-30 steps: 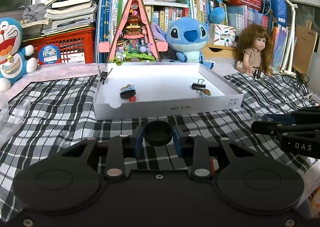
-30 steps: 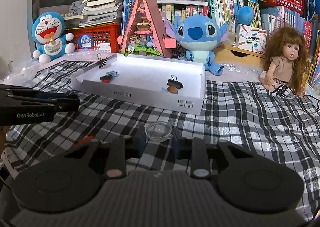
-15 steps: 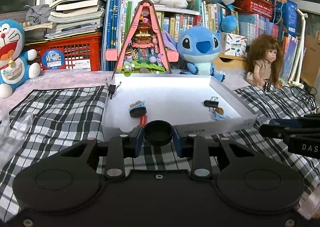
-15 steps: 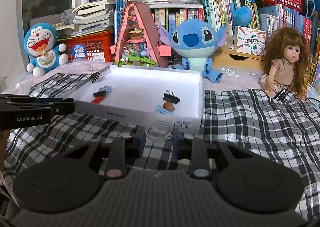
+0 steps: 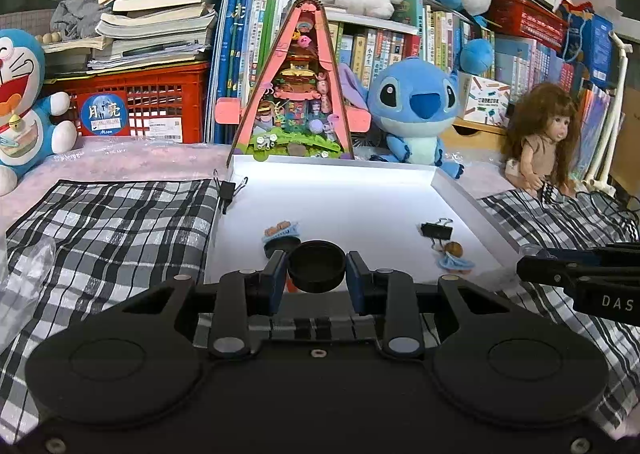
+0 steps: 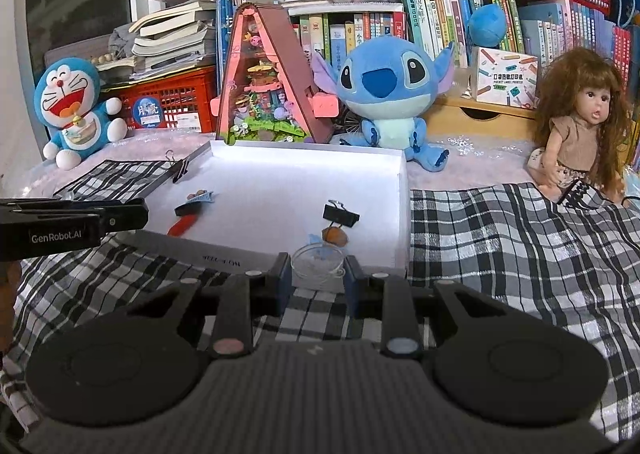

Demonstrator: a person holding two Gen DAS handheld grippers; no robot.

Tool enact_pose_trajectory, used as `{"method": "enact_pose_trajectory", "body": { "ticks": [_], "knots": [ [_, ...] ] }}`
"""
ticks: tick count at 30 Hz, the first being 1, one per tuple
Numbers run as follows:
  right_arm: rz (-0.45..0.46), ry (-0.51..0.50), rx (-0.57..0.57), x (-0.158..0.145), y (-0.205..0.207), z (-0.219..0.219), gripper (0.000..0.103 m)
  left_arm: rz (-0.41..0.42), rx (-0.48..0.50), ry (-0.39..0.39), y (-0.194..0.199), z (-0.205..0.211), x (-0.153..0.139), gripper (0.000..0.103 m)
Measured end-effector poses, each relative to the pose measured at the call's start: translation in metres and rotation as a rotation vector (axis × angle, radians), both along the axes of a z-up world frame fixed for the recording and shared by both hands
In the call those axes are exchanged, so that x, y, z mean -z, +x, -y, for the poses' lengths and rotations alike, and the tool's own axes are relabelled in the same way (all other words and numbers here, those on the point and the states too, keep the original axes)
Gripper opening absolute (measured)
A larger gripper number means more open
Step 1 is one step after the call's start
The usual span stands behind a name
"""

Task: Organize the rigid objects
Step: 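Carry the black ring lid and clear lid with both tools into the box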

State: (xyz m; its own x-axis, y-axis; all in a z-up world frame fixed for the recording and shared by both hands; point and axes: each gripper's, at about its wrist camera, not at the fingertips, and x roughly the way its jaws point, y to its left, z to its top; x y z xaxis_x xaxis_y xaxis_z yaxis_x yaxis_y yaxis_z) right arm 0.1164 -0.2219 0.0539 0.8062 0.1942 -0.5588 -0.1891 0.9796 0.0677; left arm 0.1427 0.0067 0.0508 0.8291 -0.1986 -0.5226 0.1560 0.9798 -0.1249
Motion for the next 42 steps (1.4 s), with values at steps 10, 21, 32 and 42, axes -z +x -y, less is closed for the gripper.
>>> {"method": "enact_pose_trajectory", "body": {
  "ticks": [10, 21, 32, 42],
  "knots": [
    [-0.035, 0.041, 0.020, -0.010, 0.040, 0.003, 0.033, -0.041, -0.024, -0.036, 0.039, -0.008, -0.004, 0.030],
    [-0.123, 0.109, 0.069, -0.015, 0.101, 0.008, 0.033, -0.101, -0.035, -0.061, 0.103, -0.008, -0.006, 0.030],
    [-0.202, 0.111, 0.125, 0.002, 0.152, 0.008, 0.033, -0.150, -0.063, -0.018, 0.147, 0.001, 0.015, 0.030],
    [-0.246, 0.073, 0.119, 0.020, 0.174, -0.005, 0.033, -0.173, -0.078, 0.015, 0.164, 0.003, 0.028, 0.030]
  ]
}}
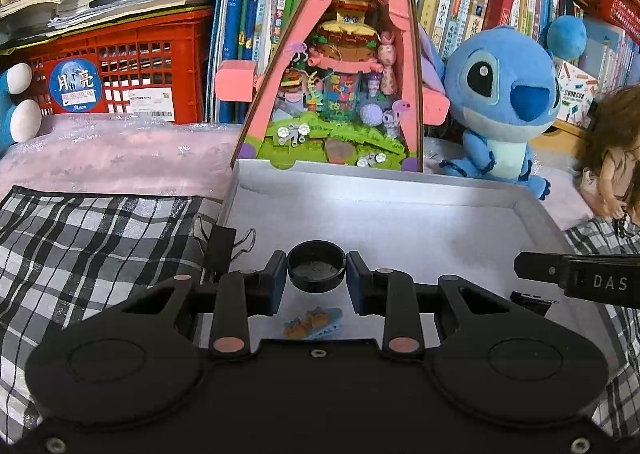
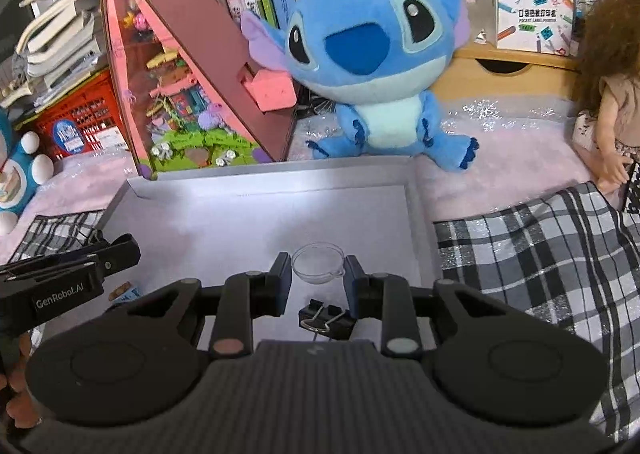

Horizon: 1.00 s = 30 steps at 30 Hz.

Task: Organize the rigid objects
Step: 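Carry the black ring lid and clear lid with both tools into the box, then open both tools to release the black ring lid and clear lid in the box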

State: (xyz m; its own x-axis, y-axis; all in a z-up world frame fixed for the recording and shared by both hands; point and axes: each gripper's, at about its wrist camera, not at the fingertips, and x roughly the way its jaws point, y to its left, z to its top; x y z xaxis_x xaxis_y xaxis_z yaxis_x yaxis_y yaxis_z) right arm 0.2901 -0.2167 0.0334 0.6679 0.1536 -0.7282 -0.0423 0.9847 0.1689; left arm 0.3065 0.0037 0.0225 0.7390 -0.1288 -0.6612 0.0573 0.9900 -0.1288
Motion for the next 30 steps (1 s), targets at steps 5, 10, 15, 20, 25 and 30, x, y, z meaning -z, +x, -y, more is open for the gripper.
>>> {"method": "enact_pose_trajectory", "body": {
  "ticks": [5, 10, 15, 20, 25, 30],
  "knots": [
    [-0.016, -0.010, 0.004, 0.006, 0.005, -0.003, 0.033, -0.004, 0.011, 0.016, 0.001, 0.004, 0.005, 0.030],
    [-0.027, -0.010, 0.007, 0.009, 0.009, -0.004, 0.033, -0.013, 0.014, 0.022, 0.003, 0.006, 0.010, 0.030],
    [-0.030, -0.010, 0.008, 0.011, 0.009, -0.004, 0.033, -0.021, 0.015, 0.027, 0.003, 0.006, 0.013, 0.030],
    [-0.037, -0.010, 0.010, 0.015, 0.011, -0.005, 0.033, -0.016, 0.019, 0.035, 0.004, 0.006, 0.015, 0.030],
    [-0.040, -0.009, 0.013, 0.018, 0.011, -0.005, 0.034, -0.015, 0.024, 0.043, 0.003, 0.007, 0.014, 0.030],
    [-0.025, 0.014, 0.021, 0.014, 0.006, -0.001, 0.053, 0.008, 0.030, 0.042, -0.006, 0.006, 0.005, 0.043]
  ]
}}
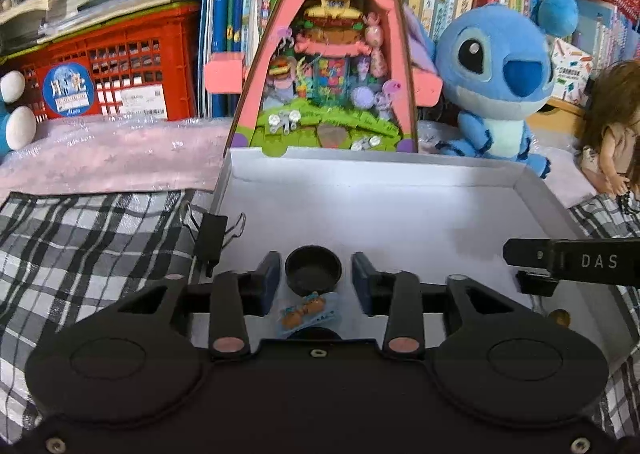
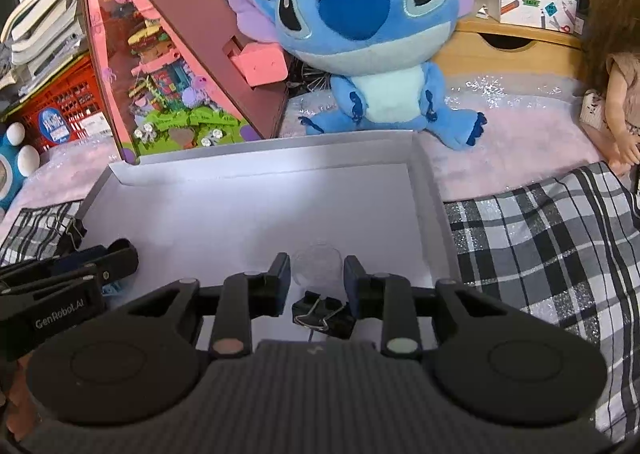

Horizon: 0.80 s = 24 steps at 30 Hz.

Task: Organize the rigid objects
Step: 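Open both tools to release the black ring lid and clear lid in the box, then withdraw both tools from the box toward the remaining items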

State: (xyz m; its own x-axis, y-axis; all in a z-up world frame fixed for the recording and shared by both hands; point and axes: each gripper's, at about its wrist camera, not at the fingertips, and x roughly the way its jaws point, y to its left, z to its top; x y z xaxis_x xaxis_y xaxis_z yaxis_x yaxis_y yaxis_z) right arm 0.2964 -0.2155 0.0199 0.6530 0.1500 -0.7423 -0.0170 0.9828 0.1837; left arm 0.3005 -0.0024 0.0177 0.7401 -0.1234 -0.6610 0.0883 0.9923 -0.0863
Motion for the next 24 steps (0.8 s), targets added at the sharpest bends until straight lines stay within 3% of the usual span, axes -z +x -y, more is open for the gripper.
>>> {"method": "enact_pose_trajectory", "body": {
  "ticks": [4, 9, 24],
  "knots": [
    [0.020, 0.013, 0.003, -0.008, -0.008, 0.004, 0.058, 0.036, 0.008, 0.022, -0.016, 0.001, -0.012, 0.053],
    [0.083, -0.014, -0.044, -0.023, -0.033, 0.006, 0.068, 0.098, 0.052, 0.050, -0.051, 0.002, -0.027, 0.073],
    [0.245, -0.077, -0.225, -0.049, -0.138, 0.005, 0.084, 0.162, 0.160, 0.020, -0.162, 0.009, -0.044, 0.081]
  ]
}}
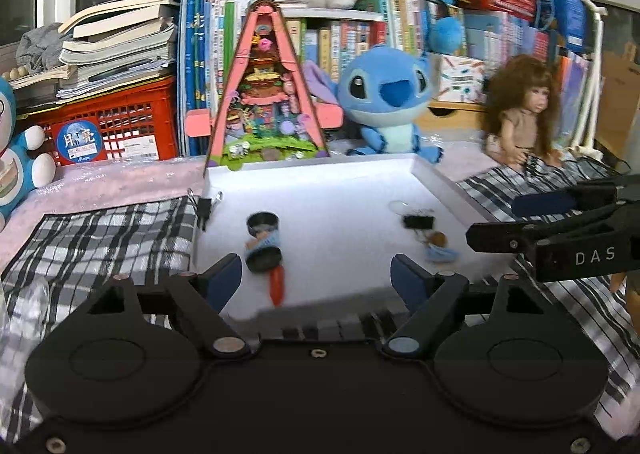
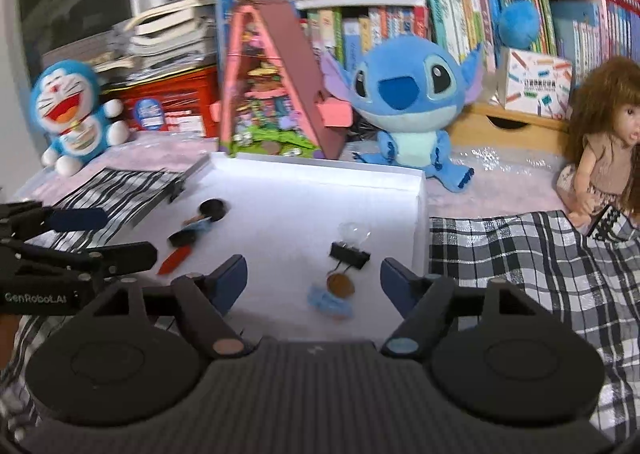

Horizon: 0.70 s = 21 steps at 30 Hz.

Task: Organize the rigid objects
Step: 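Withdraw both tools from the box toward the remaining items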

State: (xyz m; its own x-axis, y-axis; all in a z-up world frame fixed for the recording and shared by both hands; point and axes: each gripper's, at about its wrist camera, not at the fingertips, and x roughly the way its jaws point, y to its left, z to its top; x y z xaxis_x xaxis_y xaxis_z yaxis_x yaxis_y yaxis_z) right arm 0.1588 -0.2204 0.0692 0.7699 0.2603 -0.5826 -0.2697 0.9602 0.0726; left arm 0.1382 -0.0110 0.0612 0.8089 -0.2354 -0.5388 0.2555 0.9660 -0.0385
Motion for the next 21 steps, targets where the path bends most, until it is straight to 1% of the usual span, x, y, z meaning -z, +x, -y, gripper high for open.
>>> {"method": "enact_pose_trajectory", "body": {
  "ticks": [7, 10, 13, 21],
  "knots": [
    [0.044, -0.008, -0.061, -0.005, -0.042, -0.002, 0.086, -0.003, 0.033, -0.012, -0.038, 0.003, 0.007, 0.081],
    [0.054, -0.006, -0.073, -0.004, -0.055, 0.000, 0.086, 0.004, 0.047, -0.003, -0.052, 0.005, 0.010, 0.082],
    [0.058, -0.007, -0.078, -0.001, -0.066, 0.001, 0.086, 0.003, 0.055, -0.012, -0.064, 0.005, 0.012, 0.082],
    [0.066, -0.030, -0.099, 0.009, -0.098, 0.004, 0.086, -0.033, 0.067, -0.046, -0.092, 0.001, 0.024, 0.083]
  ]
}}
